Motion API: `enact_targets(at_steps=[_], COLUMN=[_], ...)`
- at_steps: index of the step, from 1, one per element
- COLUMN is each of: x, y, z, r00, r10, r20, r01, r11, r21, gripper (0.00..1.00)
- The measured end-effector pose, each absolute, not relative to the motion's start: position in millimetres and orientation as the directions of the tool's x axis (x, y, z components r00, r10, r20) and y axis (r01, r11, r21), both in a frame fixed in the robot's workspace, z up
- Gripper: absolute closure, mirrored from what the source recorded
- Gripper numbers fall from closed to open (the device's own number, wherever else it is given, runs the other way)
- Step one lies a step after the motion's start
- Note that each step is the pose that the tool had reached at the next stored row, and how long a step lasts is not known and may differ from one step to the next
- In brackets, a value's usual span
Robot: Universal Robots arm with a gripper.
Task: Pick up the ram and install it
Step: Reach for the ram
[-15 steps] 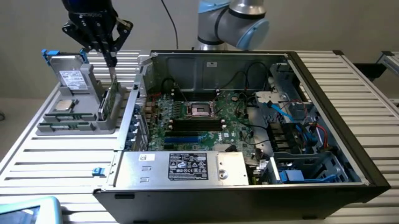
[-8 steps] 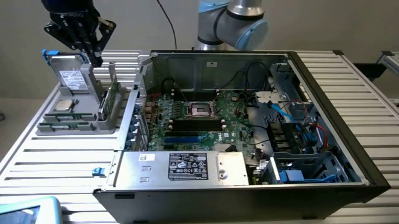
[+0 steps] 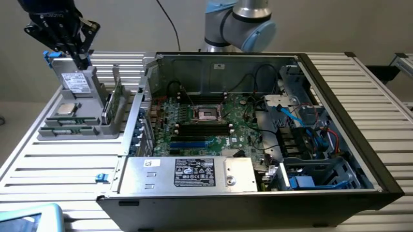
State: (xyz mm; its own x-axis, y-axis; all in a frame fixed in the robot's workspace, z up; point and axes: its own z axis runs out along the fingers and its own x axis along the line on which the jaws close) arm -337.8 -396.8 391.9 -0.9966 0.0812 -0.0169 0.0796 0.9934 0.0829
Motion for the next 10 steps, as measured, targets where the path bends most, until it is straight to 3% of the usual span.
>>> enact_targets(at_steps=[10], x=[-383], y=[-397], z=[390], r00=[-0.997], r10=[0.081], r20=[-0.017], r01=[0.08], r11=[0.993], r21=[0.083], gripper=[0.89])
